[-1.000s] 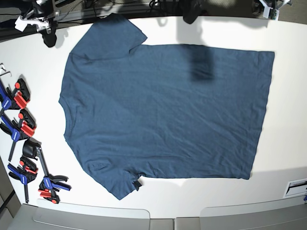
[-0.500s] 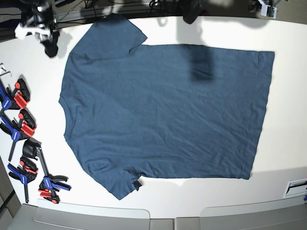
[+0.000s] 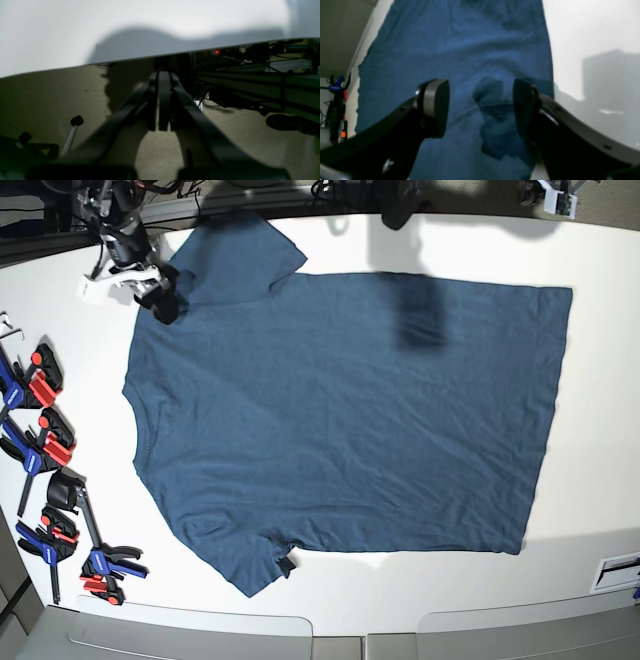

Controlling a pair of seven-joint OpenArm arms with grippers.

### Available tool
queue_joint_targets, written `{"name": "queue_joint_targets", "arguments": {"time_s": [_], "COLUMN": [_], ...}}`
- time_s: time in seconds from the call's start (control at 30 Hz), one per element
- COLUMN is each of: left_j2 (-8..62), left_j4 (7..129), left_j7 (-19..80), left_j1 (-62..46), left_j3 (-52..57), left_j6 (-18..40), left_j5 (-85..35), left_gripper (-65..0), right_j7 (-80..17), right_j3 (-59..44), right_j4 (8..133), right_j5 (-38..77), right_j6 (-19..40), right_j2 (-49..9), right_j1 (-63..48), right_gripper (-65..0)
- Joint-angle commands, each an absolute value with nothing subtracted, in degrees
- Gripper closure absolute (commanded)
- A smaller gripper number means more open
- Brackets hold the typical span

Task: Fold the T-shirt properly
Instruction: 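Move the right gripper down to the shirt's shoulder corner and grasp it, then move the left gripper to the opposite shoulder corner and grasp it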

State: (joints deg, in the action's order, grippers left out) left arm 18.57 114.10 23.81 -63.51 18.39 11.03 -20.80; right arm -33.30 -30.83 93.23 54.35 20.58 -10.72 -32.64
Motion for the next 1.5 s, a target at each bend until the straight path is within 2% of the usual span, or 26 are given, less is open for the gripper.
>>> {"name": "queue_joint_targets", "arguments": {"time_s": [0.0,0.17,0.5,0.83,1.17,1.47], "left_j2": [18.9,18.9,18.9,18.9,18.9,18.9], "left_j4": [114.9,114.9,114.9,114.9,114.9,114.9], "left_j7": [22.7,22.7,22.7,23.1,23.1,23.1], "left_j1": [-64.4,-64.4,-63.2,-61.6,-61.6,-61.6], "left_j3": [18.7,18.7,18.7,18.7,18.7,18.7], "left_j6": [11.2,11.2,11.2,11.2,11.2,11.2], "left_j5": [-21.1,-21.1,-21.1,-21.1,-21.1,-21.1], "left_gripper": [0.0,0.0,0.0,0.0,0.0,0.0], "right_j7": [-32.0,-29.5,-28.9,-29.2,-29.8,-29.8], "right_j3": [-31.1,-32.3,-42.7,-37.5,-31.8,-31.6], "right_j4": [94.0,94.0,93.8,87.0,86.8,86.8], "right_j5": [54.6,53.9,54.3,54.0,53.9,53.9], "right_j6": [20.6,17.4,17.3,17.4,18.2,18.2], "right_j2": [-10.8,-10.1,-10.5,-10.3,-9.9,-8.4], "right_j1": [-32.4,-32.4,-32.2,-31.3,-31.2,-31.1], "right_gripper": [-37.2,-37.2,-37.1,-37.1,-37.1,-37.0]}}
